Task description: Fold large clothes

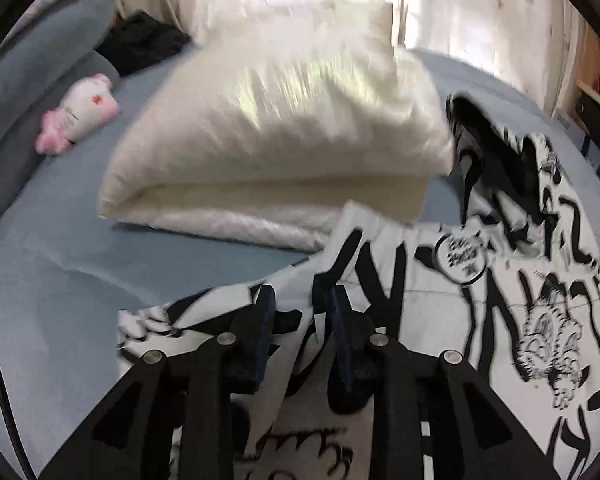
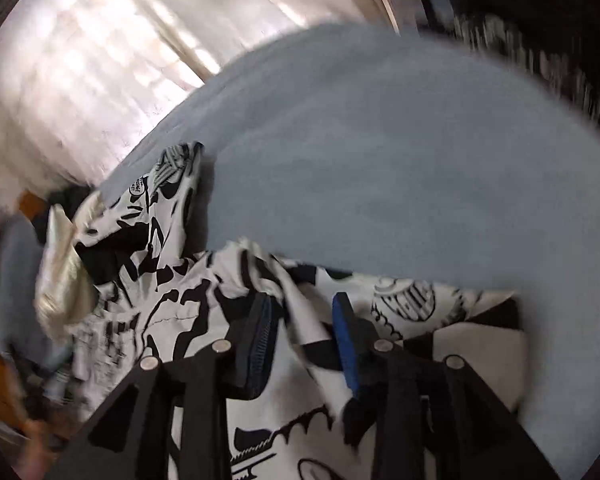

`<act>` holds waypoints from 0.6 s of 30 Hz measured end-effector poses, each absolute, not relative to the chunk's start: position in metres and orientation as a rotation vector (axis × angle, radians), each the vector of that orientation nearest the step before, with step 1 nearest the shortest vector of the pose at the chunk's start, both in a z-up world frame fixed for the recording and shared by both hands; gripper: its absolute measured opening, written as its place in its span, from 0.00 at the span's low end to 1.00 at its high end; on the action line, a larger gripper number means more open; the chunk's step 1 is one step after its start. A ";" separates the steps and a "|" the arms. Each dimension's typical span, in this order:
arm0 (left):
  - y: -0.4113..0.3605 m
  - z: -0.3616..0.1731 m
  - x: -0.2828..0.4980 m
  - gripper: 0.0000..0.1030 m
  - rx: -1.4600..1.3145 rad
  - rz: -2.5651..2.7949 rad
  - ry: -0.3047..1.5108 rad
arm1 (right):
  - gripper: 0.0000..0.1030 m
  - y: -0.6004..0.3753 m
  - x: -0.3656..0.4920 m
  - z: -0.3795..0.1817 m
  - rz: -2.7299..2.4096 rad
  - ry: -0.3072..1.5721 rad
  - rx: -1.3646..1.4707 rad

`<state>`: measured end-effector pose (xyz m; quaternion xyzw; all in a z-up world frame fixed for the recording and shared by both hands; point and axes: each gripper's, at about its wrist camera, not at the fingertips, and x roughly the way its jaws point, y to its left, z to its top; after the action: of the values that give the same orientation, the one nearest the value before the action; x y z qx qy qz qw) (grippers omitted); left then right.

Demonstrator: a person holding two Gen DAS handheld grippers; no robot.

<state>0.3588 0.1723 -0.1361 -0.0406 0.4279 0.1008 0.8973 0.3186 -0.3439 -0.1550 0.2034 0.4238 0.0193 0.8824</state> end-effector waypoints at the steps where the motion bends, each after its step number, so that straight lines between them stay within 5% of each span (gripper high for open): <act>1: 0.168 -0.129 0.352 0.25 -0.088 0.208 0.846 | 0.31 -0.332 0.313 -0.146 0.018 0.844 0.345; 7: 0.124 -0.128 0.351 0.12 -0.051 0.144 0.830 | 0.31 -0.237 0.313 -0.140 0.111 0.800 0.058; 14: 0.114 -0.166 0.385 0.11 -0.034 0.211 0.926 | 0.28 -0.227 0.350 -0.178 0.059 0.875 0.058; 16: 0.119 -0.167 0.389 0.11 -0.062 0.213 0.938 | 0.04 -0.248 0.354 -0.179 0.029 0.876 0.109; 18: 0.124 -0.163 0.391 0.12 -0.074 0.205 0.951 | 0.00 -0.266 0.356 -0.179 0.043 0.890 0.165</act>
<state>0.3915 0.1243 -0.1632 -0.0353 0.4567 0.0984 0.8835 0.3557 -0.2661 -0.1791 0.0796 0.4298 0.0207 0.8992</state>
